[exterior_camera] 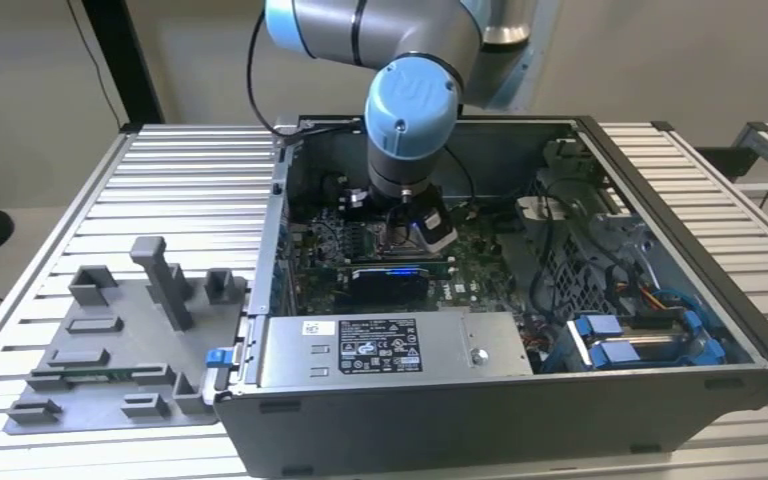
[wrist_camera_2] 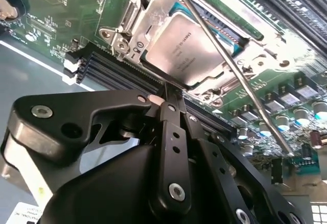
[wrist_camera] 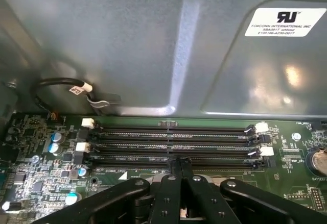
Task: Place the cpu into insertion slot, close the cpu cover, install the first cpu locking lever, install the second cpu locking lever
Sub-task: 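Install the first cpu locking lever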
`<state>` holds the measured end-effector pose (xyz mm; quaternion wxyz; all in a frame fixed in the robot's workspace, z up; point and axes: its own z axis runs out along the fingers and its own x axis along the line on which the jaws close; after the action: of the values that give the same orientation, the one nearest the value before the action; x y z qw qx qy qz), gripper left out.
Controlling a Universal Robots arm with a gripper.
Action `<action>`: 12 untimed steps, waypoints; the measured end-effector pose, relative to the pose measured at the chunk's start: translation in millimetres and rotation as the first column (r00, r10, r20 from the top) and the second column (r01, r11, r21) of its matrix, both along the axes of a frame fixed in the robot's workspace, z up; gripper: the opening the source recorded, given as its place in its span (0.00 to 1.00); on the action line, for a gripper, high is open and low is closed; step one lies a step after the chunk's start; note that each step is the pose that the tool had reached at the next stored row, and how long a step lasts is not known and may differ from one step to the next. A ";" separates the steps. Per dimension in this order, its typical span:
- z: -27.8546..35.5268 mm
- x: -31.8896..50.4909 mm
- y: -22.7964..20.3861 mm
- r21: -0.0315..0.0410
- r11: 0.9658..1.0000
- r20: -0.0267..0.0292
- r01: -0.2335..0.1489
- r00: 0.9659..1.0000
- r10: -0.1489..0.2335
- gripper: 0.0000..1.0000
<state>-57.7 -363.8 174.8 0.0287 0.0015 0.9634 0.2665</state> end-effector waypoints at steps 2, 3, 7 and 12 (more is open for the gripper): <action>0.5 0.6 -0.2 0.007 1.000 0.004 0.000 1.000 0.000 0.00; 0.5 0.7 -0.3 0.013 1.000 0.005 0.000 1.000 0.000 0.00; 7.6 0.7 -0.2 0.026 1.000 0.005 0.000 1.000 0.000 0.00; 23.8 -0.4 -0.3 0.033 0.999 0.005 0.001 1.000 -0.001 0.00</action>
<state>-58.1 -364.1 198.6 0.0309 0.0017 0.9589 0.2822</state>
